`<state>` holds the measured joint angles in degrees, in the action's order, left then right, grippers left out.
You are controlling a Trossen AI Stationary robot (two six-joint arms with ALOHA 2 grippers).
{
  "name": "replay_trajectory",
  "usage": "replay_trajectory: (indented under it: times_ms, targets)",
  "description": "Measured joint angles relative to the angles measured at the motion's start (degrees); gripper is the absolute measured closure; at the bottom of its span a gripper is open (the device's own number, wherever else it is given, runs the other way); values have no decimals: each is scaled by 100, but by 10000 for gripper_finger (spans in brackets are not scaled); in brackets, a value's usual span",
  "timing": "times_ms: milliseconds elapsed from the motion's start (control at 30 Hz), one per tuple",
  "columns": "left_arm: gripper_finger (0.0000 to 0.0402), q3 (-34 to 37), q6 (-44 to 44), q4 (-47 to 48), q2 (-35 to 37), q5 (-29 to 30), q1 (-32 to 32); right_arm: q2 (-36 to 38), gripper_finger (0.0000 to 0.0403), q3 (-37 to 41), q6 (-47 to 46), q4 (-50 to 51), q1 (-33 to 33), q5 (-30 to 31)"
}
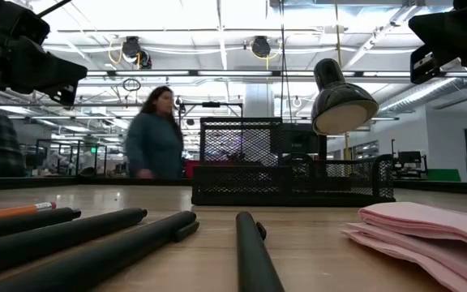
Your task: Pick and place office supplies into organizer
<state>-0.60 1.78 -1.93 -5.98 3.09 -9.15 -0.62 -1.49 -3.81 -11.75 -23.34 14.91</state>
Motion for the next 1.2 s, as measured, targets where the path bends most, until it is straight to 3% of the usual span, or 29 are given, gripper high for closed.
replay_trajectory:
  times_ms: [800,1200]
  targets:
    - [396,0,0,0,-1,0,1,2,403,1,32,-43,1,1]
    - [396,0,-11,-16,-2,0,0,2,403,-1,1298,-69,3,25]
